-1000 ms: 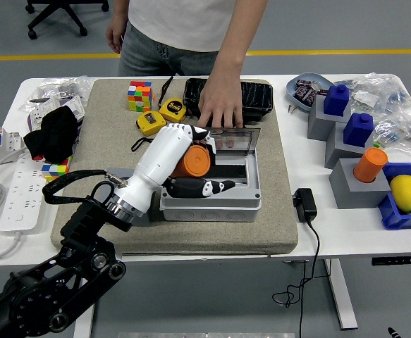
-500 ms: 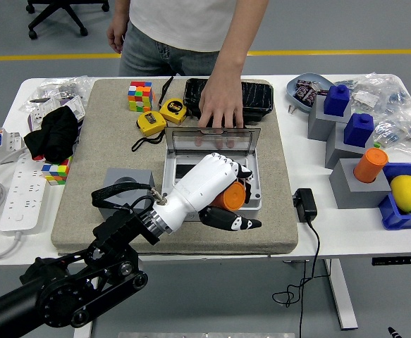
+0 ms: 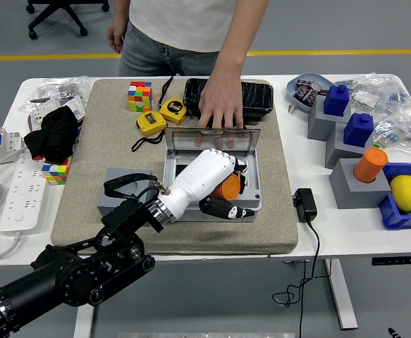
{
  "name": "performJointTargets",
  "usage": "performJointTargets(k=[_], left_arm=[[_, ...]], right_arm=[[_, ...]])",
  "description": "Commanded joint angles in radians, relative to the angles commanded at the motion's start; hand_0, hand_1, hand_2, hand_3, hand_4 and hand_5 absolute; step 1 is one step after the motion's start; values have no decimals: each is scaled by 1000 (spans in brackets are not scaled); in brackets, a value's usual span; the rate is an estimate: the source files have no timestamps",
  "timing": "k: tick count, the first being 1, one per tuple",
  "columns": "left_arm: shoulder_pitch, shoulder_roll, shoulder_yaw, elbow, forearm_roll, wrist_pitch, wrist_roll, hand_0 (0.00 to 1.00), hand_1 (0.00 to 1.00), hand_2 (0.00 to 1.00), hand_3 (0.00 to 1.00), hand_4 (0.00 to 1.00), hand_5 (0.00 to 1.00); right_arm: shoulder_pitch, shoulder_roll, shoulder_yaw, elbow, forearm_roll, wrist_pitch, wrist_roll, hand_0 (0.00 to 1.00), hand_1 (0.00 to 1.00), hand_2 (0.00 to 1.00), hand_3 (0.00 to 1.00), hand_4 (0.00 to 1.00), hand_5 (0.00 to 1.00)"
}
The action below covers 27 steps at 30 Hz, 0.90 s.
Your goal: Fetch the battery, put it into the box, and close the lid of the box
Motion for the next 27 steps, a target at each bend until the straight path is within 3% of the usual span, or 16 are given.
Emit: performJointTargets(k=[8, 9, 14, 15, 20, 21, 27], left_arm=[[-27, -18, -19, 63, -9, 4, -8, 48, 2, 11, 2, 998, 235], [-28, -18, -19, 63, -9, 4, -8, 58, 2, 11, 2, 998, 436], [-31, -21, -19, 70, -16, 1, -10, 58, 2, 11, 2, 998, 436], [-31, -21, -19, 71, -18, 0, -11, 61, 2, 11, 2, 998, 548], [-31, -20, -20, 72, -24, -5, -14, 61, 2, 11, 2, 998, 548], [-31, -21, -20, 73, -24, -6, -14, 66, 2, 13, 2, 998, 635], [-41, -26, -24, 93, -22, -5, -15, 67, 2, 13, 2, 998, 642]], right_arm=[[4, -2, -4, 0, 4, 0, 0, 920, 825, 795, 800, 998, 989], [3, -2, -4, 0, 5, 0, 0, 920, 825, 796, 800, 998, 989], [4, -2, -5, 0, 7, 0, 0, 920, 825, 796, 800, 998, 989], [4, -2, -6, 0, 8, 0, 1, 921, 824, 796, 800, 998, 989], [3, -2, -5, 0, 7, 0, 1, 921, 824, 796, 800, 998, 989], [3, -2, -4, 0, 6, 0, 1, 920, 825, 796, 800, 998, 989], [3, -2, -3, 0, 4, 0, 1, 920, 825, 796, 800, 998, 989]])
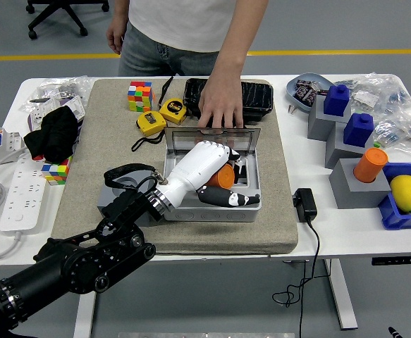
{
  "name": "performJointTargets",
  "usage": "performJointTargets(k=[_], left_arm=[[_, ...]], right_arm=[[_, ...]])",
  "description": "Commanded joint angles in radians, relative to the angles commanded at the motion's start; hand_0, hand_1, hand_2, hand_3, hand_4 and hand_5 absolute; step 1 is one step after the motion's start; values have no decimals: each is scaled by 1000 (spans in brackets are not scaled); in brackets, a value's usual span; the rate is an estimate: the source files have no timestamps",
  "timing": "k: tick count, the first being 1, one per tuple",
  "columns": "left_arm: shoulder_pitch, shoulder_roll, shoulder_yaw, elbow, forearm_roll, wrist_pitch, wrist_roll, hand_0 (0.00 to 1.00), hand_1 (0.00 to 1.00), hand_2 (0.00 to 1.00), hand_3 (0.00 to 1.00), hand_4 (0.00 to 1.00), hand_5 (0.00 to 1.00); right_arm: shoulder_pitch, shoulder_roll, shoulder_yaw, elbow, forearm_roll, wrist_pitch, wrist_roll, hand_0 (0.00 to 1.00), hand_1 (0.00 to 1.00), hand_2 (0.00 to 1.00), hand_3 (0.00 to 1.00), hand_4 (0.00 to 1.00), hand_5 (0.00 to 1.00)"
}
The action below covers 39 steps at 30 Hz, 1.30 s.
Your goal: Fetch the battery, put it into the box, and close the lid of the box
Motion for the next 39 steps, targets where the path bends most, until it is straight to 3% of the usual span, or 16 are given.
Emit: performJointTargets(k=[9, 29, 30, 35, 36, 39], left_arm=[[-27, -17, -12, 58, 2, -1, -1, 68, 2, 13, 2, 998, 653], [-30, -20, -8, 71, 3, -11, -1, 78, 2, 30, 30, 998, 683], [-30, -20, -8, 71, 3, -15, 0, 133, 51, 91, 70, 998, 709], [-28, -19, -11, 68, 6, -41, 1, 133, 51, 91, 70, 998, 709], [-28, -18, -12, 67, 8, -42, 1, 241, 194, 215, 203, 998, 719], [-26, -16, -18, 65, 11, -46, 0, 241, 194, 215, 203, 998, 719]], right_arm=[[1, -1, 1, 0, -1, 0, -1, 920, 824, 795, 800, 998, 990], [1, -2, 1, 0, -4, 2, -1, 921, 824, 795, 800, 998, 989], [1, -2, 1, 0, -4, 2, 0, 921, 823, 795, 800, 998, 989], [-1, -1, 1, 0, -6, 3, -1, 921, 823, 795, 800, 998, 989], [-1, -1, 1, 0, -6, 3, -1, 920, 823, 795, 800, 998, 988], [-1, -2, -1, 0, -4, 4, -1, 920, 823, 795, 800, 998, 988]])
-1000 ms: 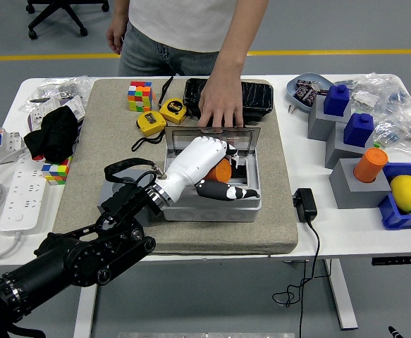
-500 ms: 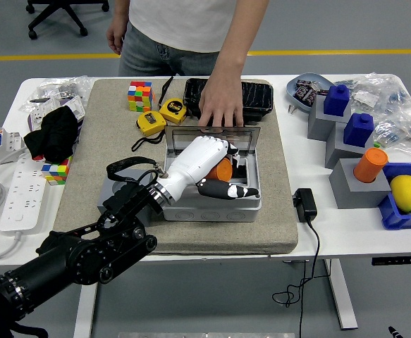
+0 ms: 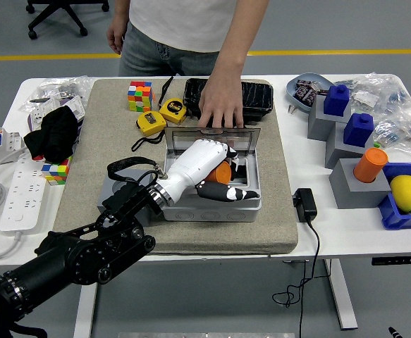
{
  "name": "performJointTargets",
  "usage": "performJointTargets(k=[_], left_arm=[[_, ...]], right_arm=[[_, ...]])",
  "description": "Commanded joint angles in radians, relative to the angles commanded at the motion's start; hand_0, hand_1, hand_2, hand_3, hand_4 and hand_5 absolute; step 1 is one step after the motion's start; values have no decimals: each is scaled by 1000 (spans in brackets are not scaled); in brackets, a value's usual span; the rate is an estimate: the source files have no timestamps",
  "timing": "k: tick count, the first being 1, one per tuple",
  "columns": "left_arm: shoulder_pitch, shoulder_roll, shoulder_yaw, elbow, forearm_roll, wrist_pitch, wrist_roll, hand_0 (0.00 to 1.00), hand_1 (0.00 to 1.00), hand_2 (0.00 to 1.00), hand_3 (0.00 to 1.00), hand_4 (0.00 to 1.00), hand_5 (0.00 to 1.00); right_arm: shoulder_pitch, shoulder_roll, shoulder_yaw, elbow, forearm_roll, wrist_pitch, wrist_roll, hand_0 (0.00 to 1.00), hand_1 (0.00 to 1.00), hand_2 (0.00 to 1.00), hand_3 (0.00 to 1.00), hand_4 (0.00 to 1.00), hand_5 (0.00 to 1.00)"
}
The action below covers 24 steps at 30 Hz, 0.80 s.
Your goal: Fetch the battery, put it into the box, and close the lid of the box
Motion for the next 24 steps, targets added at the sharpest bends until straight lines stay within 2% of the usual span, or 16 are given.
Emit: performJointTargets(k=[2, 3, 8, 9, 19, 24], left_arm=[[1, 0, -5, -1, 3, -3, 1, 241, 194, 215, 203, 998, 719], [1, 0, -6, -1, 4, -5, 1, 427, 509, 451, 427, 998, 727], [-1, 1, -14, -3, 9, -8, 2, 427, 509, 451, 427, 998, 727], [-2, 1, -16, -4, 10, -8, 2, 572, 616, 532, 507, 998, 727], [-4, 4, -19, -21, 11, -10, 2, 596, 626, 536, 509, 998, 753], [4, 13, -20, -57, 12, -3, -1, 593, 611, 535, 510, 998, 764]], right_arm=[[0, 0, -1, 0, 0, 0, 0, 920, 823, 795, 800, 998, 988], [-1, 0, -1, 0, 0, 0, 0, 921, 823, 794, 799, 998, 988], [0, -1, -3, 0, 2, 1, 0, 921, 823, 794, 799, 998, 988], [0, -1, -3, 0, 3, 1, 0, 921, 822, 794, 800, 998, 987], [1, 0, -1, 0, 4, 1, 1, 921, 822, 793, 800, 998, 985], [0, 0, 1, 0, 4, 1, 2, 921, 822, 794, 799, 998, 984]])
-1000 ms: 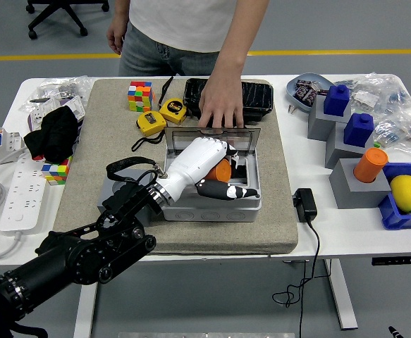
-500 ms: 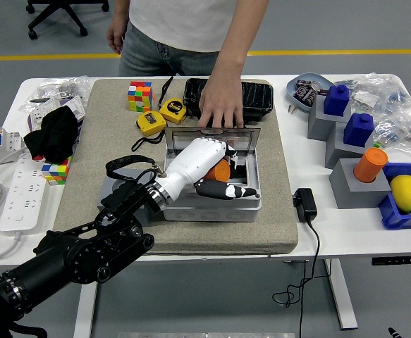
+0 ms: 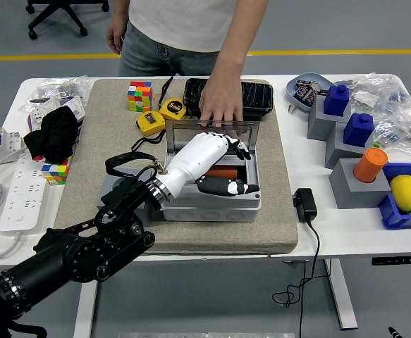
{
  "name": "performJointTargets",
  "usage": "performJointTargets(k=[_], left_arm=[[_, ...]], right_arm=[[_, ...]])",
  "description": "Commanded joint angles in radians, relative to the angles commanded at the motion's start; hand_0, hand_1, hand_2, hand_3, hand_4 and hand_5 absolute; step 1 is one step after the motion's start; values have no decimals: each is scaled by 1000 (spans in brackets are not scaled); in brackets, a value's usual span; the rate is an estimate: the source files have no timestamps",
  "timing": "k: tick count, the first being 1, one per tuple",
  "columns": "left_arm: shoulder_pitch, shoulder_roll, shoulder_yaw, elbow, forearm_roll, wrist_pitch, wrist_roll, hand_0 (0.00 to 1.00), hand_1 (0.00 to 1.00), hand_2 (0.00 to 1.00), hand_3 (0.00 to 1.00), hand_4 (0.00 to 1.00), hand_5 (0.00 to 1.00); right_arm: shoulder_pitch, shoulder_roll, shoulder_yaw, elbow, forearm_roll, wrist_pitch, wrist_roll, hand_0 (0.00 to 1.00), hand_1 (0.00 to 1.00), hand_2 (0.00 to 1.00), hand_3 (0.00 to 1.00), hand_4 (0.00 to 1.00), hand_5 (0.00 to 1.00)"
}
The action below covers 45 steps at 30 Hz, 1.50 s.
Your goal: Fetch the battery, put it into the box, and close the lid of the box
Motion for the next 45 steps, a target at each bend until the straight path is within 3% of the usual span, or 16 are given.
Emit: performJointTargets(k=[3, 16, 21, 26, 27, 28, 33, 34, 36, 38, 39, 45], left_arm=[[3, 7, 1, -29, 3, 6, -2, 579, 571, 525, 510, 998, 778], [-8, 20, -8, -165, 9, 25, -11, 572, 559, 514, 505, 998, 786], [-21, 17, -20, -179, 11, 28, -13, 572, 559, 514, 505, 998, 786], [-50, 13, -61, -156, 32, 23, -4, 575, 568, 517, 508, 998, 787], [-55, 14, -75, -154, 39, 15, 3, 710, 748, 671, 613, 998, 802], [-57, 15, -87, -156, 40, 4, 13, 710, 748, 671, 613, 998, 802], [-55, 18, -154, -185, 67, -51, 95, 710, 748, 671, 613, 998, 802], [-53, 19, -165, -196, 81, -62, 123, 916, 938, 853, 778, 998, 940], [-51, 21, -178, -216, 117, -91, 182, 916, 938, 853, 778, 998, 940], [-46, 22, -190, -243, 179, -146, 270, 916, 938, 853, 778, 998, 940], [-45, 23, -193, -254, 202, -166, 303, 998, 998, 975, 902, 998, 998], [-37, 31, -199, -328, 359, -356, 538, 998, 998, 975, 902, 998, 998]], right_arm=[[-1, 1, 0, 0, 1, 0, 0, 919, 822, 793, 799, 998, 983], [1, 1, 4, 0, -1, 0, 0, 919, 822, 793, 799, 998, 979], [0, 2, 6, 0, -2, 0, 0, 919, 822, 793, 799, 998, 979], [1, 2, 6, 0, -4, 0, 0, 918, 822, 793, 798, 998, 977], [2, 2, 5, 0, -4, 0, 0, 918, 822, 793, 799, 998, 977], [3, 2, 6, 0, -5, 0, 0, 918, 822, 793, 799, 998, 977], [2, 2, 7, 0, -7, 0, -1, 918, 822, 793, 799, 998, 977], [1, 2, 7, 0, -8, 0, -1, 918, 821, 793, 799, 998, 976], [0, 2, 9, 0, -10, 1, -3, 918, 821, 793, 799, 998, 976], [-1, 2, 10, 0, -12, 1, -3, 918, 821, 793, 799, 998, 976], [-1, 2, 9, 0, -11, 1, -3, 918, 821, 793, 799, 998, 976], [-1, 3, 7, 0, -10, 1, -2, 919, 820, 793, 799, 998, 976]])
